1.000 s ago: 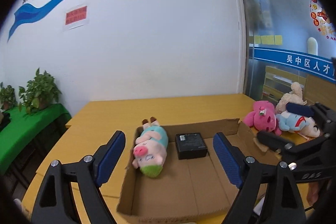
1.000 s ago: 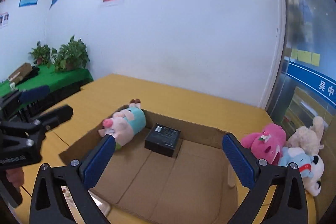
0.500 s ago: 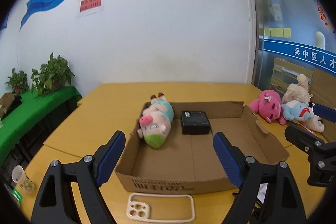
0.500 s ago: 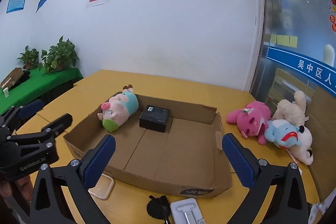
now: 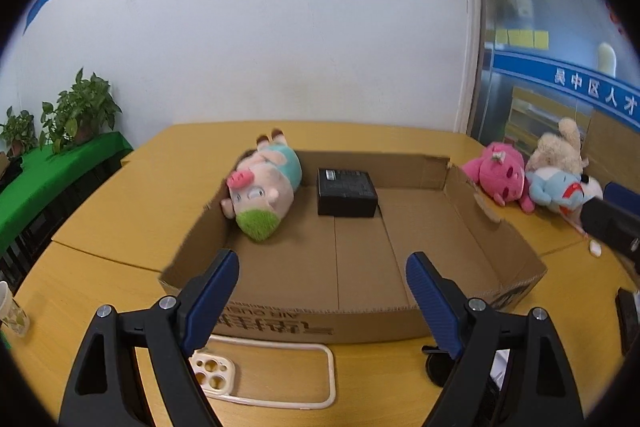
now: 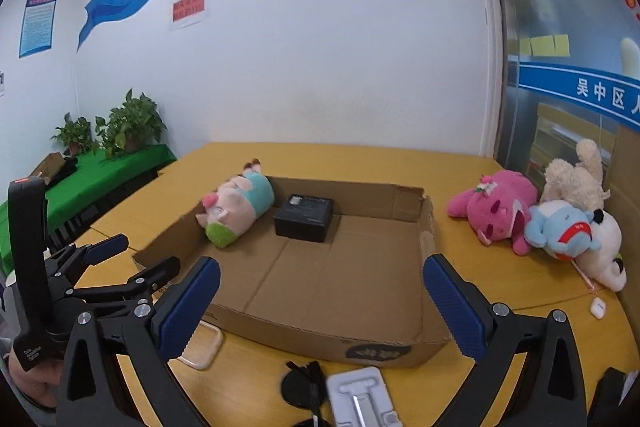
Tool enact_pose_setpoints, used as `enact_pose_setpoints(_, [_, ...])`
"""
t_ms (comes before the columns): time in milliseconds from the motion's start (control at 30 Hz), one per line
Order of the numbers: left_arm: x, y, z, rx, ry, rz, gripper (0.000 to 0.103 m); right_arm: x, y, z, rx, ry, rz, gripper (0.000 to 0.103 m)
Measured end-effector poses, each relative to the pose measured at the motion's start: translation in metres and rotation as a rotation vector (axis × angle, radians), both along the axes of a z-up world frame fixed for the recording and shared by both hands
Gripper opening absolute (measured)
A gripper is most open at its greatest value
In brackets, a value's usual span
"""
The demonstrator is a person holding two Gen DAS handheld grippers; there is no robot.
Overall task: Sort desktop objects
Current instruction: 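Withdraw the open left gripper from the cardboard box, then lower the right gripper onto the white phone stand and close it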
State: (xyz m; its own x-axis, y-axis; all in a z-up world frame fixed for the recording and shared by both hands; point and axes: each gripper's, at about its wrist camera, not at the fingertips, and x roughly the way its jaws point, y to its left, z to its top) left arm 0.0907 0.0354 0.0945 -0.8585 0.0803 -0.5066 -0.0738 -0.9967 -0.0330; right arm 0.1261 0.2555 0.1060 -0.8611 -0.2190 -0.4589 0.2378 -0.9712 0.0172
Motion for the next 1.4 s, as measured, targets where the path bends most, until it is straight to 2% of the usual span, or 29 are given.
enact_pose_setpoints(133, [-0.005, 0.014, -0.031, -0.053, -0.067, -0.052, 0.084, 0.003, 0.015, -0.025, 0.077, -0.049, -0.048, 0.103])
enact_pose_setpoints(300, [-0.01, 0.024, -0.058, 0.032, -0.204, -0.157, 0.084, -0.007, 0.052, -0.081, 0.044, -0.269, -0.024, 0.103])
enact_pose_setpoints(467, [-0.012, 0.035, -0.075, 0.091, -0.302, -0.257, 0.084, -0.004, 0.054, -0.126, 0.085, -0.385, 0.008, 0.101])
enact_pose_setpoints(567, [-0.016, 0.036, -0.084, 0.148, -0.38, -0.305, 0.084, -0.003, 0.052, -0.145, 0.103, -0.446, 0.037, 0.096])
enact_pose_setpoints(633, [-0.017, 0.037, -0.089, 0.163, -0.409, -0.326, 0.084, -0.005, 0.053, -0.155, 0.125, -0.48, 0.02, 0.082])
enact_pose_setpoints(700, [-0.016, 0.036, -0.092, 0.172, -0.424, -0.34, 0.084, -0.007, 0.057, -0.162, 0.122, -0.509, 0.012, 0.073])
enact_pose_setpoints(800, [-0.016, 0.034, -0.095, 0.178, -0.435, -0.35, 0.084, -0.008, 0.062, -0.165, 0.09, -0.524, 0.018, 0.073])
enact_pose_setpoints(933, [-0.016, 0.033, -0.095, 0.192, -0.438, -0.363, 0.084, -0.005, 0.055, -0.163, 0.096, -0.545, 0.058, 0.073])
enact_pose_setpoints(1067, [-0.019, 0.034, -0.094, 0.198, -0.443, -0.372, 0.084, 0.0, 0.038, -0.168, 0.145, -0.557, 0.098, 0.073])
enact_pose_setpoints(1100, [-0.019, 0.035, -0.094, 0.201, -0.445, -0.375, 0.084, 0.0, 0.034, -0.173, 0.176, -0.563, 0.095, 0.071])
enact_pose_setpoints(1167, [-0.019, 0.036, -0.092, 0.202, -0.447, -0.387, 0.084, 0.001, 0.037, -0.177, 0.15, -0.573, 0.091, 0.066])
enact_pose_setpoints(1267, [-0.019, 0.043, -0.088, 0.194, -0.444, -0.412, 0.084, 0.004, 0.042, -0.178, 0.171, -0.57, 0.065, 0.065])
enact_pose_setpoints(1400, [-0.021, 0.059, -0.082, 0.201, -0.446, -0.455, 0.084, 0.007, 0.057, -0.178, 0.145, -0.581, -0.005, 0.065])
